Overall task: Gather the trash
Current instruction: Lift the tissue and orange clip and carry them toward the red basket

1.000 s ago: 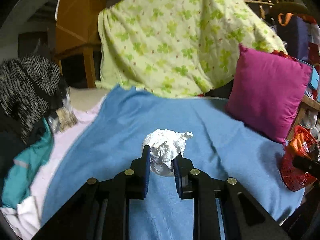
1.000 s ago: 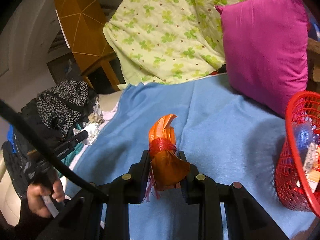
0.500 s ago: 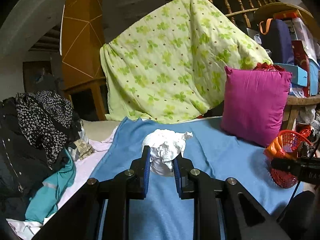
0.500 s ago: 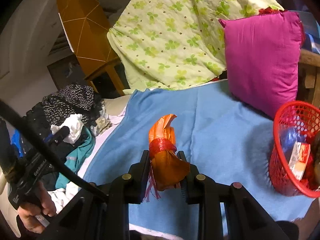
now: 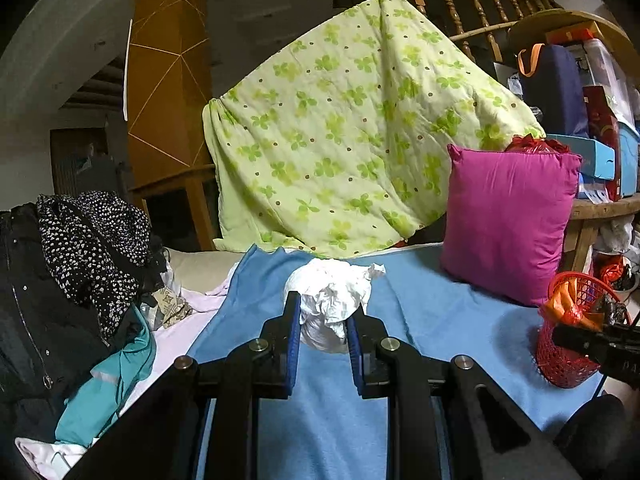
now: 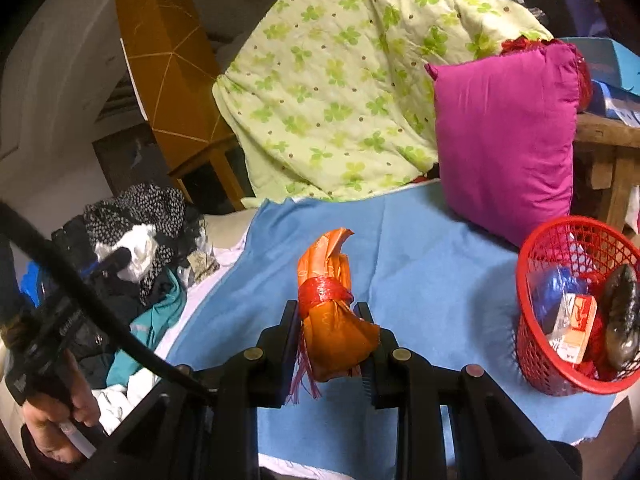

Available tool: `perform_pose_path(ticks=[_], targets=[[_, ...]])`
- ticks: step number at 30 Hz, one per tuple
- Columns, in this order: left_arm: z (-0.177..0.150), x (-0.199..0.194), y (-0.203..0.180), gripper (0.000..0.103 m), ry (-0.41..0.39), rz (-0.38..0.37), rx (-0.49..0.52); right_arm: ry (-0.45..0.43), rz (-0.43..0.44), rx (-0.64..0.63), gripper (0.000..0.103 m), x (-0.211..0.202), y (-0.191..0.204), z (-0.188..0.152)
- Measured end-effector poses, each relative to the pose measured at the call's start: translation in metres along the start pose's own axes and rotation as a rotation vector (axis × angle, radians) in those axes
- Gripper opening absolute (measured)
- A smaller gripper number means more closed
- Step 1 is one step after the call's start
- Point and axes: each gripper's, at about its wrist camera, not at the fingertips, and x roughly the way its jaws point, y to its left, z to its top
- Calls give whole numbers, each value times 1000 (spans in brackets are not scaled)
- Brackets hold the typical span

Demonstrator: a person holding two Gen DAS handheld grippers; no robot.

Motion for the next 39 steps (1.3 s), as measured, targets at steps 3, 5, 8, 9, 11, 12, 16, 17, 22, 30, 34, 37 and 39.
perform_pose_path(ticks=[3, 5, 8, 9, 11, 12, 16, 17, 22, 30, 34, 37, 39], targets=[[2, 0, -6, 23, -7, 0, 17, -10, -3, -7, 29, -6, -3, -1], [4, -3, -11, 23, -17, -5, 26, -34, -9, -6, 29, -14, -6, 3], [7, -5, -18, 23, -28, -7, 46, -63, -11, 9, 29, -25, -13, 8], [7, -5, -20, 23, -30, -12, 48, -67, -14, 12, 29, -27, -15, 10], [8, -5, -25, 23, -27, -21, 54, -76, -19, 19, 29, -32, -19, 12], [8, -6, -27, 23, -28, -25, 58, -78, -21, 21, 29, -34, -21, 12], [8, -7, -36, 23, -30, -39, 72, -90, -29, 33, 29, -40, -28, 13], [8, -6, -38, 23, -30, -41, 77, -91, -31, 34, 29, -41, -29, 13], [18, -7, -50, 23, -26, -75, 85, -107, -48, 54, 29, -50, -40, 15], [17, -10, -77, 23, -32, -118, 127, -171, -86, 96, 29, -73, -58, 26], [13, -7, -88, 23, -12, -136, 128, -132, -102, 101, 29, -67, -68, 16], [13, -9, -97, 23, -20, -140, 144, -135, -108, 111, 29, -72, -76, 12], [13, -12, -102, 23, -26, -148, 149, -151, -112, 116, 29, -78, -81, 13]])
